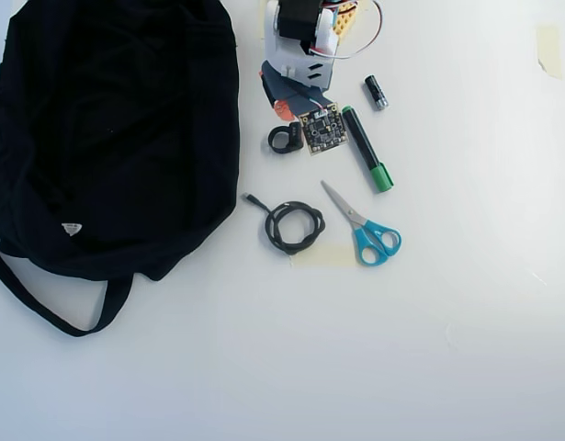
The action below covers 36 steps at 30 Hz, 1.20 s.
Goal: Put the bike light into the black bag
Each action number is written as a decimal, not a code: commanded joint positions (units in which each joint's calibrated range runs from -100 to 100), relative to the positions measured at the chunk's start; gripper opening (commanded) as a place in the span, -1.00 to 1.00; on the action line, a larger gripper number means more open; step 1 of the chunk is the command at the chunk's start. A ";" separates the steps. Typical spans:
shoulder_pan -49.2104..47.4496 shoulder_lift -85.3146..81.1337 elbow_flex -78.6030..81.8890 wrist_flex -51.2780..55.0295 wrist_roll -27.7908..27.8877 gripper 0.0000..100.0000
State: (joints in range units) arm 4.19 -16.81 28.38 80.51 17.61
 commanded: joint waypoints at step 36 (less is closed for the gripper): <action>1.87 8.43 -0.35 -9.45 5.89 -0.21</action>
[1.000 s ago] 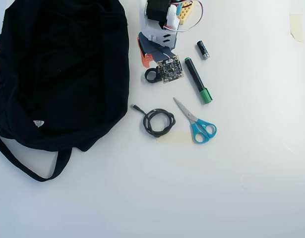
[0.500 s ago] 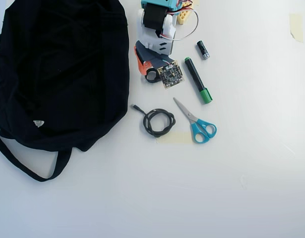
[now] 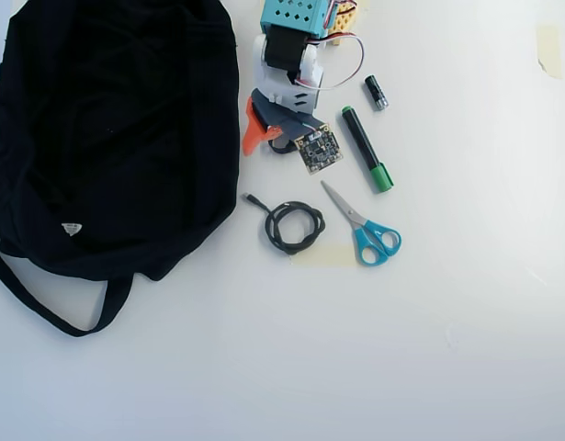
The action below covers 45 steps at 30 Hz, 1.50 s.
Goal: Put the bike light into the black bag
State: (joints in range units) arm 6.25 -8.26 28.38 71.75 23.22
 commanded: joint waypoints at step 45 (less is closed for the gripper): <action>-0.34 5.36 2.62 -6.98 2.84 -0.19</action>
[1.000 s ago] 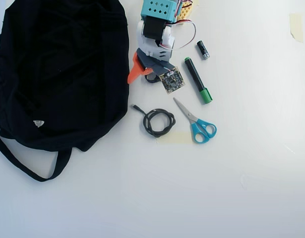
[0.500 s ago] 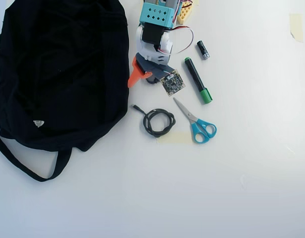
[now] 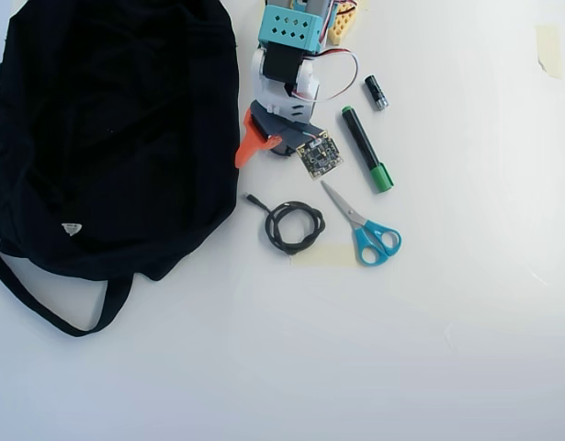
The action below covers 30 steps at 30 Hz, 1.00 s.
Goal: Put the bike light into the black bag
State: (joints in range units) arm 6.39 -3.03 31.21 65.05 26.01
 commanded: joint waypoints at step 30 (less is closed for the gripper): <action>-0.56 -0.79 -0.93 -0.19 -0.05 -0.48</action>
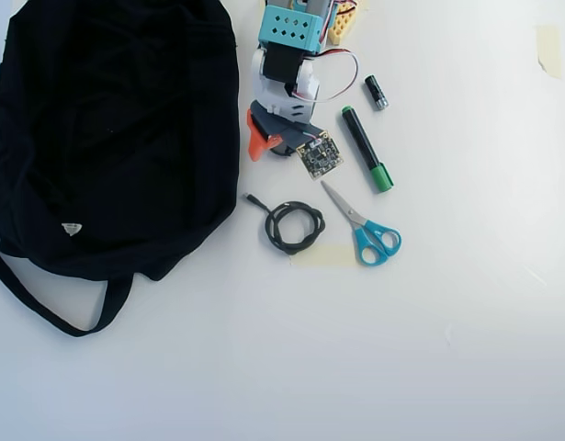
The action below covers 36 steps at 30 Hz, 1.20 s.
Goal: Put the bike light into the black bag
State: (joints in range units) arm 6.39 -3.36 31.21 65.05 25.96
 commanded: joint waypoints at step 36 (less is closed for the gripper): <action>-0.03 0.71 -4.26 5.58 1.57 -0.48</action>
State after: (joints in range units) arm 6.32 -2.53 28.54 70.46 26.74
